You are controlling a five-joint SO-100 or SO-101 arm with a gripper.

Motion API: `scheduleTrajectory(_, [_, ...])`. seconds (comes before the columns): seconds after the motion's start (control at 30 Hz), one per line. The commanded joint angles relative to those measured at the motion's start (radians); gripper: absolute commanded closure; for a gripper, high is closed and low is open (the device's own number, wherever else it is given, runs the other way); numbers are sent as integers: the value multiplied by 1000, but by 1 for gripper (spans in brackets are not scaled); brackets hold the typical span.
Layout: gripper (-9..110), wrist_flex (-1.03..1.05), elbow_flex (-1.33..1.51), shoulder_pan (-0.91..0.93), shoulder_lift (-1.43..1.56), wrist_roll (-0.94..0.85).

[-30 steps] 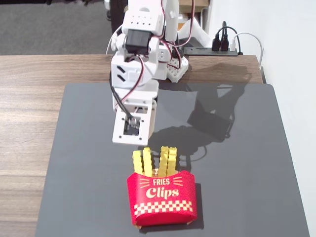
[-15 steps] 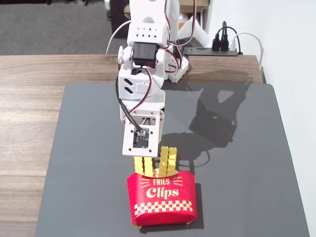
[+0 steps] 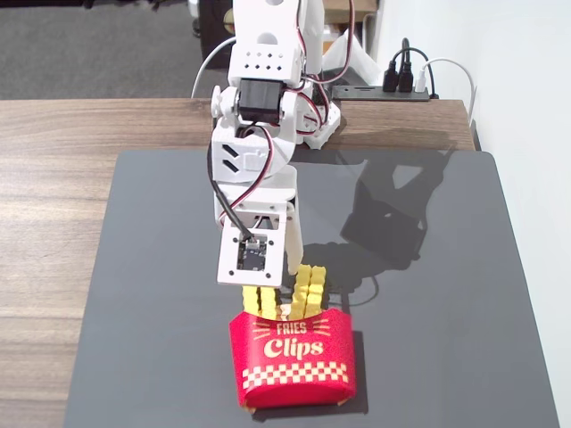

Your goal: Grab a fry

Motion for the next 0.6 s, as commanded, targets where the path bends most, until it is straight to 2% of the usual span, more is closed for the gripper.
scheduleTrajectory(0.0, [81,-14,-48,3,-2,-3])
scheduleTrajectory(0.57, [81,-92,-40,-12,-64,6])
